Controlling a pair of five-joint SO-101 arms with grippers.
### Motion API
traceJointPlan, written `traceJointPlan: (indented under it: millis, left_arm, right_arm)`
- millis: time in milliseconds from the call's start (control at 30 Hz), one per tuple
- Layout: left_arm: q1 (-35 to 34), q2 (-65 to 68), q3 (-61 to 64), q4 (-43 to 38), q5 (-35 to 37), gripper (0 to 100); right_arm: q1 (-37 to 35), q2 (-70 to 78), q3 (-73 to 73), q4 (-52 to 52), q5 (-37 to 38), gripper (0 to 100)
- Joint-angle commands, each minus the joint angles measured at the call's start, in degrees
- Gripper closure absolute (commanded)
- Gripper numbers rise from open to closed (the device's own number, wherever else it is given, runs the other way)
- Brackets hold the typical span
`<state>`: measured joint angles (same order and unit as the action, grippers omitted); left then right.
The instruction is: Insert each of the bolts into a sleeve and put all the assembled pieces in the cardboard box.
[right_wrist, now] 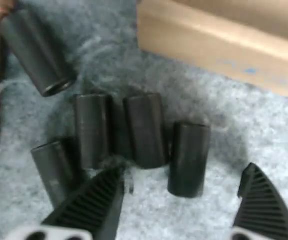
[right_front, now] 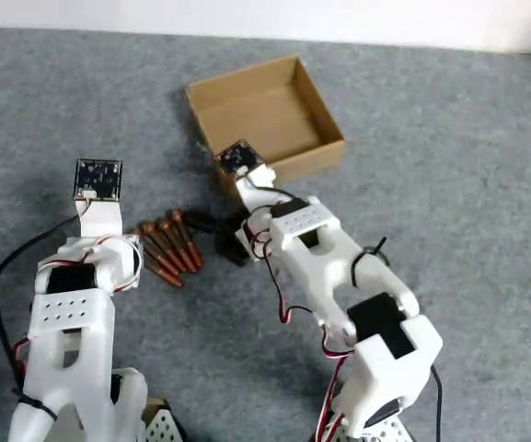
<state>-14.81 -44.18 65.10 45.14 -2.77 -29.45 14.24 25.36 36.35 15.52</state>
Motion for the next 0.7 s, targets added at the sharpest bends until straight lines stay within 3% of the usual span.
traceJointPlan:
  millis: [0,167,300,500,667]
  left_arm:
    - [-1.0,-0.4,-0.3,-1.4,0.3,88]
    - [-1.1,-0.4,-0.3,-1.4,0.3,88]
    - [-1.1,-0.4,-0.3,-1.4,0.3,88]
    - [-1.1,-0.4,-0.2,-1.4,0.3,88]
    - [-0.7,-0.4,-0.4,-1.4,0.3,88]
  right_arm:
    - [1.1,0.7,-1.5,-1.0,1.1,68.1]
    - [1.0,0.8,-1.4,-1.0,1.1,72.9]
    - [1.1,0.8,-1.4,-1.0,1.1,99.5]
    - [1.5,0.5,-1.3,-0.7,1.1,99.1]
    - [2.5,0.3,-1.6,5.8,1.1,99.3]
